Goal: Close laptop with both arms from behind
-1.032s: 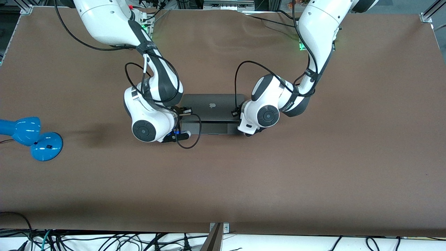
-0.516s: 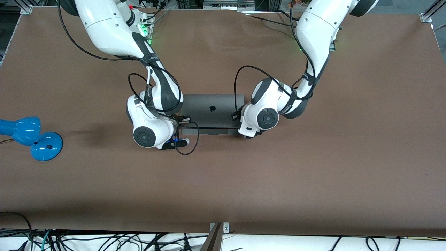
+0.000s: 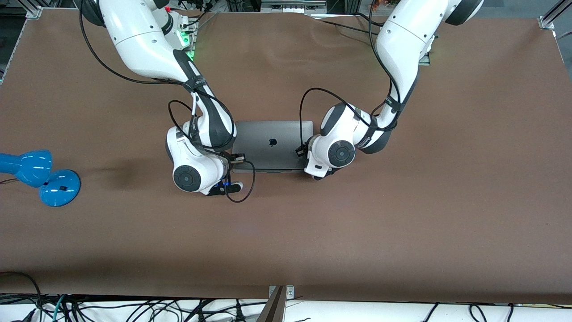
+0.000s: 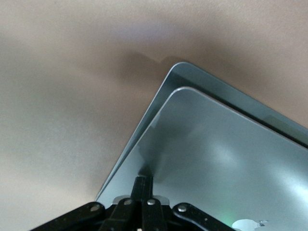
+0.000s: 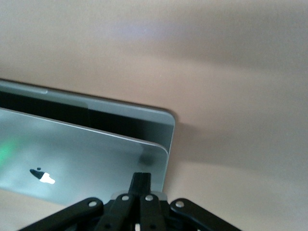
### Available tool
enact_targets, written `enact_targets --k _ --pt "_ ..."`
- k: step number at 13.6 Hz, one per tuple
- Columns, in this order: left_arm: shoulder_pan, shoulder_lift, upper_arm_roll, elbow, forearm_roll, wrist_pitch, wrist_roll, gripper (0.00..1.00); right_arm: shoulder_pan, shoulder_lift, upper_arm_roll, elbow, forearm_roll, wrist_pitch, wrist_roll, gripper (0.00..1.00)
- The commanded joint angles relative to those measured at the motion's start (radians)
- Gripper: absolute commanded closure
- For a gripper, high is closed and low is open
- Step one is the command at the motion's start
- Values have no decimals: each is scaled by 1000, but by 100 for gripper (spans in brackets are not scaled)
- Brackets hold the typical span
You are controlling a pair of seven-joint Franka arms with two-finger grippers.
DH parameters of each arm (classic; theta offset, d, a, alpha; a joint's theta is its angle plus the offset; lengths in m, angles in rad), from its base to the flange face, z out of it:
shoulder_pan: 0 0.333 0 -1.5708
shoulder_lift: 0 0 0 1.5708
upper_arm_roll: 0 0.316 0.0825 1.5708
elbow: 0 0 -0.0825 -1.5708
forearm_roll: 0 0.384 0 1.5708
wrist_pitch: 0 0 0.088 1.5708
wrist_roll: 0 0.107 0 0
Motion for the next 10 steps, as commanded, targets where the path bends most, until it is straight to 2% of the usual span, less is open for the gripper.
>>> enact_targets --k 1,10 --pt "-7 22 -1 15 42 22 10 100 -6 43 7 32 -13 38 -10 100" --pt "-7 27 -1 15 45 26 12 100 -5 57 7 46 -13 66 -9 100"
